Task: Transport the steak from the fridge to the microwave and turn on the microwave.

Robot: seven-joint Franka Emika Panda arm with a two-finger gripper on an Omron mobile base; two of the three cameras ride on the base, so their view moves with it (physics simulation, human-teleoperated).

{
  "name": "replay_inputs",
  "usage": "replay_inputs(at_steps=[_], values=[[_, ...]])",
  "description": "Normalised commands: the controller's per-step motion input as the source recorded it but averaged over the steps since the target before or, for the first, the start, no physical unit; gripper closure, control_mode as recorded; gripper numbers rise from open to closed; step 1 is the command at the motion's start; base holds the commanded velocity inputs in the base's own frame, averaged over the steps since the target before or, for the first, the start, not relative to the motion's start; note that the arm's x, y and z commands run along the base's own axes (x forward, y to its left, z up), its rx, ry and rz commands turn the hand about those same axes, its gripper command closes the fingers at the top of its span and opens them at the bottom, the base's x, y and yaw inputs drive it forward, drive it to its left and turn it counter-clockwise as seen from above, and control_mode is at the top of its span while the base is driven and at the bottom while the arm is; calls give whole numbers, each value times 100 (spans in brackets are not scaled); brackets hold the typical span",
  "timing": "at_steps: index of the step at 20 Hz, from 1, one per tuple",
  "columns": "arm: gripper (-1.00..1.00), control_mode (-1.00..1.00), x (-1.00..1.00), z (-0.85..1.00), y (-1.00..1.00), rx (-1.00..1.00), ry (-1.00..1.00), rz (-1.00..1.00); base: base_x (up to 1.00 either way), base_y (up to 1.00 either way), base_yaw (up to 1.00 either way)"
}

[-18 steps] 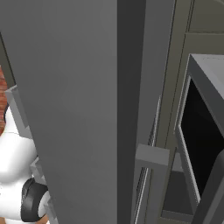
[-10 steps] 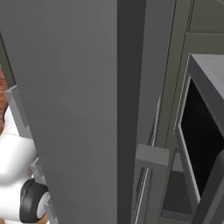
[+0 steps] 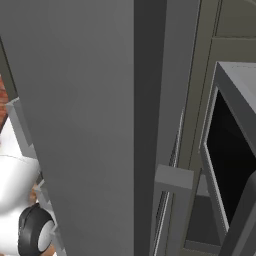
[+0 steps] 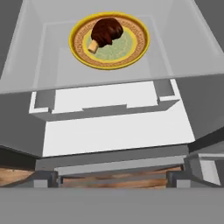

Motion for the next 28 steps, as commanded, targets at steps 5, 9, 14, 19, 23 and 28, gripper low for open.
replay_inputs(at_steps=[5,9,14,19,23,28], values=[[-100,-100,18,-10,0,0,-10,0,0,0,0],[-100,-100,14,-22,0,0,-13,0,0,0,0],[-100,-100,15,-23,7,0,-9,0,0,0,0],[-100,-100,22,-17,5,0,-8,0,0,0,0],[-100,-100,37,-9,6,0,-1,0,0,0,0],[-100,-100,46,-3,3,0,-1,0,0,0,0]])
